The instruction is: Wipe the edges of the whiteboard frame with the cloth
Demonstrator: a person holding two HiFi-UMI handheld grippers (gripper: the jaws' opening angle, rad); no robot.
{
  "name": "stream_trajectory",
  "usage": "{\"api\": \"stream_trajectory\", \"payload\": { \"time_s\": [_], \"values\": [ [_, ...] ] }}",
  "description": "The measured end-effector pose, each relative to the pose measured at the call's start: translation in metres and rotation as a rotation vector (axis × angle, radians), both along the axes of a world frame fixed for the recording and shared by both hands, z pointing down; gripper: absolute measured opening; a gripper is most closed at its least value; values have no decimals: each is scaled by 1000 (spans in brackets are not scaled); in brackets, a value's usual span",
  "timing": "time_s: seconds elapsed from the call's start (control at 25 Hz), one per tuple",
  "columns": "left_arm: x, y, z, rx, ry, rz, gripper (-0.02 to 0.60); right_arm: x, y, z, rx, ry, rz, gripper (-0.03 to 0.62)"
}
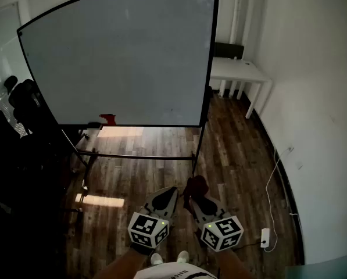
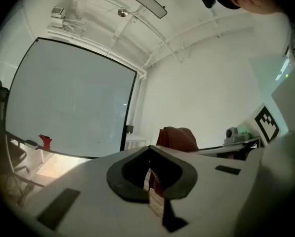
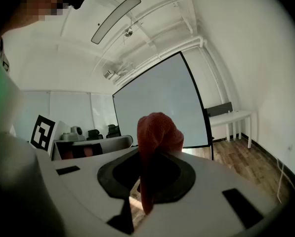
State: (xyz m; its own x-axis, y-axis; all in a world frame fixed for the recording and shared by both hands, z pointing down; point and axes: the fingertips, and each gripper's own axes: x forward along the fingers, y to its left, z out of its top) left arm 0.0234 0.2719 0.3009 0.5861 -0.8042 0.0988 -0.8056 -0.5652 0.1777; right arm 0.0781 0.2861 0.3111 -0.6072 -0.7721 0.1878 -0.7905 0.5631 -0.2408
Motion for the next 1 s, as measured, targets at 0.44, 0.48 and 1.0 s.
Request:
{"api": "stream_trajectory", "payload": {
  "time_s": [0.44, 0.48, 1.0],
  "values": [
    [8, -1, 4, -9, -4, 2, 8, 10, -2, -1, 13, 1, 18, 48],
    [9, -2, 5, -10, -6, 3, 8, 11, -3, -1, 11, -7, 16, 48],
    [36, -28, 13, 0, -50, -19, 8, 52, -28, 17, -38, -122, 28, 48]
  ]
}}
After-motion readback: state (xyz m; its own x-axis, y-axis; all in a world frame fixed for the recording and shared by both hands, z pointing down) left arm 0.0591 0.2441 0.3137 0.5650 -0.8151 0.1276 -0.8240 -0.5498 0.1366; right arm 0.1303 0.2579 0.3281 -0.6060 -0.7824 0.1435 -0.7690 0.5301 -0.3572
